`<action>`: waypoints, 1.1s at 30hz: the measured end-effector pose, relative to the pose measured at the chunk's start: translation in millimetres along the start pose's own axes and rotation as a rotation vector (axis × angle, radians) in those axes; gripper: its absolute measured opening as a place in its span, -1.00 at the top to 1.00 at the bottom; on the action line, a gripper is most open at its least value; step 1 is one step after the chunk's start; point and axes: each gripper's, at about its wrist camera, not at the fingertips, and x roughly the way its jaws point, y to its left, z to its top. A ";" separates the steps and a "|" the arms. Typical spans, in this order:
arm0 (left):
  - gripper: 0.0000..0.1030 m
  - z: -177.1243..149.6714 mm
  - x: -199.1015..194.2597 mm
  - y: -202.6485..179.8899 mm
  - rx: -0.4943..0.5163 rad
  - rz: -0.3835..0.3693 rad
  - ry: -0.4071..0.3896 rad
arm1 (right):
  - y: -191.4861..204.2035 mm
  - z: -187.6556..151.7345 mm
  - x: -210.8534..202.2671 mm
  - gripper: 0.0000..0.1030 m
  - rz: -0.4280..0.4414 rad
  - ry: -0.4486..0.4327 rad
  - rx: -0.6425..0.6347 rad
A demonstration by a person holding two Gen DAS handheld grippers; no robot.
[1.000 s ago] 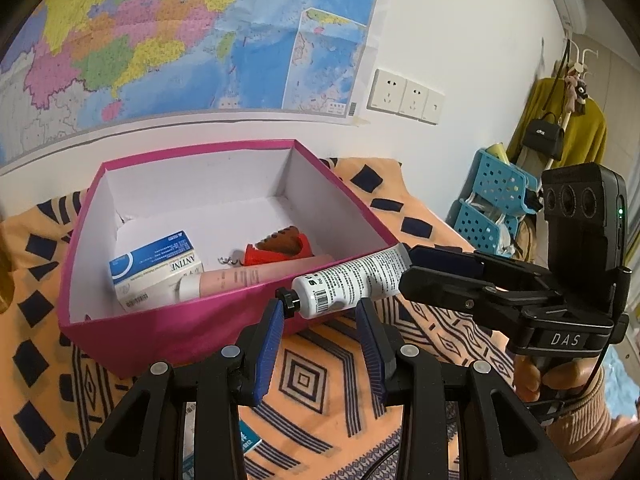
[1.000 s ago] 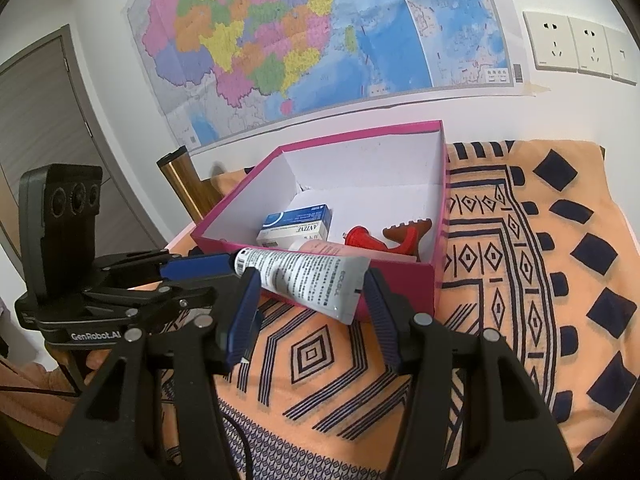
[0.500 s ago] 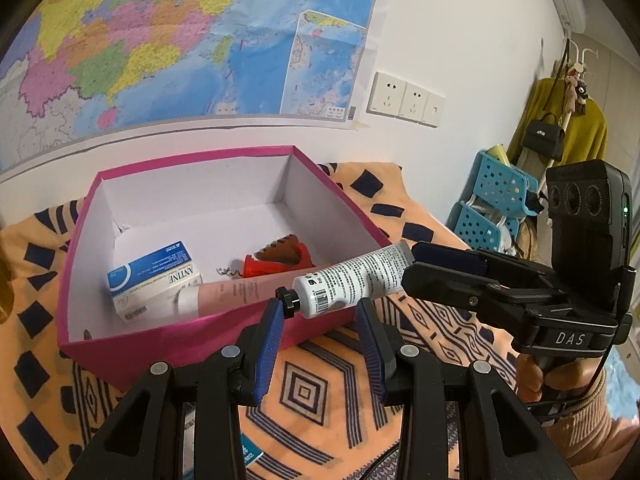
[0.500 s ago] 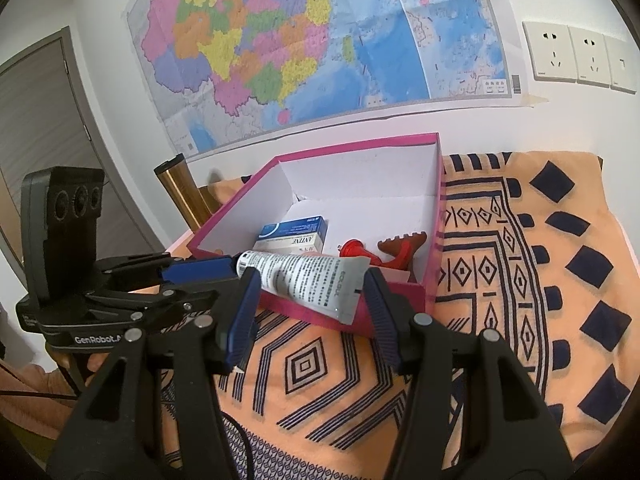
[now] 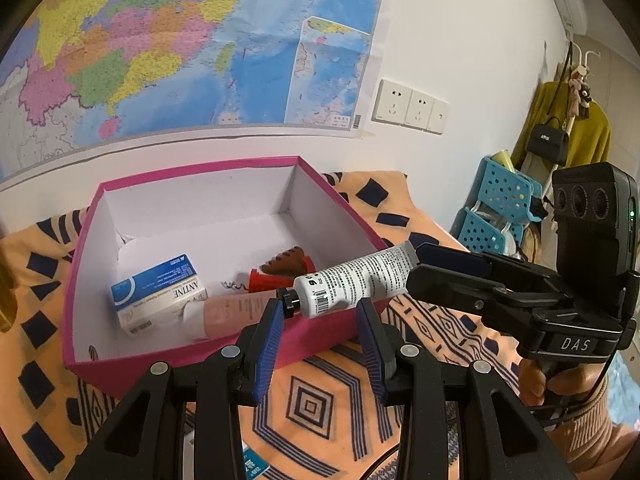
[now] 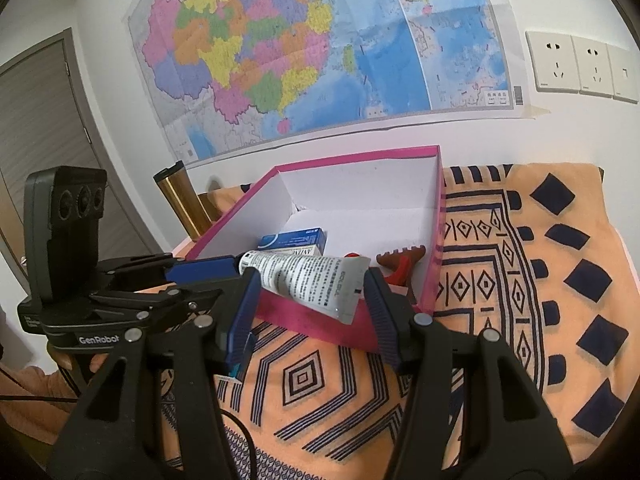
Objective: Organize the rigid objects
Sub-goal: 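Carry the white tube with both grippers over the pink box, then lower the white tube into the pink box and open both grippers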
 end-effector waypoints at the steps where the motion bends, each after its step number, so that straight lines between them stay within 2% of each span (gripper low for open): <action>1: 0.28 0.4 0.5 0.2 -0.001 0.001 0.000 | -0.1 0.5 0.0 -0.09 -0.001 -0.001 0.000; 33: 0.29 10.1 14.8 5.7 -0.002 0.012 0.015 | -10.9 7.9 10.3 -0.09 -0.014 0.008 0.011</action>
